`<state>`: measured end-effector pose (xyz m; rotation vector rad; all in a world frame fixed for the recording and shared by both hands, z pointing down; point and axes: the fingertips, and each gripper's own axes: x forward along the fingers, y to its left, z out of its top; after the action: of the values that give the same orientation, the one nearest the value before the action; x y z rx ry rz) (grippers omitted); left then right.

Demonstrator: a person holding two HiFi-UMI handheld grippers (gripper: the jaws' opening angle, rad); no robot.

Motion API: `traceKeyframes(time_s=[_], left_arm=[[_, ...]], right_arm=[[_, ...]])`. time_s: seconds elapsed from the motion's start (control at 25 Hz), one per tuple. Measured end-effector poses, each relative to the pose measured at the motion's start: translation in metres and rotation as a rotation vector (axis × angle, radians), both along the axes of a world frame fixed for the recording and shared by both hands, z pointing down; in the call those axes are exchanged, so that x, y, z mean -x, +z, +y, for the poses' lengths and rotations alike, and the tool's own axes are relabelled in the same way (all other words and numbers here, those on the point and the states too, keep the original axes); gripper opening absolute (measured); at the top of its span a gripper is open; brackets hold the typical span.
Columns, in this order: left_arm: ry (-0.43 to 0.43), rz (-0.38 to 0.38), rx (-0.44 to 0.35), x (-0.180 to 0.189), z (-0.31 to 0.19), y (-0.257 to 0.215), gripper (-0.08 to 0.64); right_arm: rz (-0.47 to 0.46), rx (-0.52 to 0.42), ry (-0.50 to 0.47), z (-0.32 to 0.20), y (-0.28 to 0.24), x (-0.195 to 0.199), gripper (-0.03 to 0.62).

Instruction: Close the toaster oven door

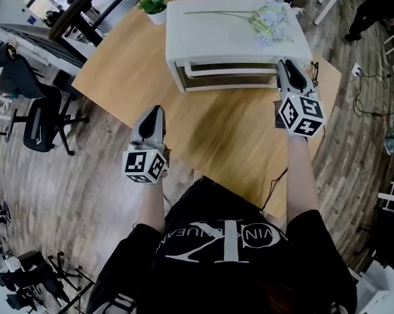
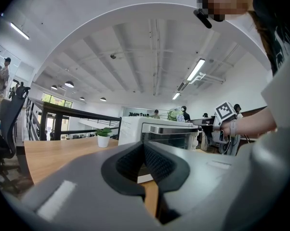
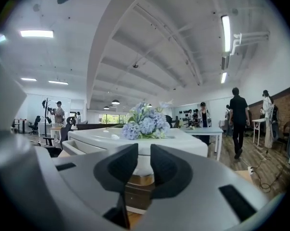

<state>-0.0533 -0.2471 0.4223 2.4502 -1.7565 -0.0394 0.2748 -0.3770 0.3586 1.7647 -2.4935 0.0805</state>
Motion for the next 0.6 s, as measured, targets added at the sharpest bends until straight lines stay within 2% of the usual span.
traceKeyframes(time_s=[0.6], left_arm=[[0.047,0.009,-0.023,-0.020,-0.008,-0.006,0.011]], right_arm=[[-0.024,0.034,-0.023,0.048,0.010,-0.010,0.046]])
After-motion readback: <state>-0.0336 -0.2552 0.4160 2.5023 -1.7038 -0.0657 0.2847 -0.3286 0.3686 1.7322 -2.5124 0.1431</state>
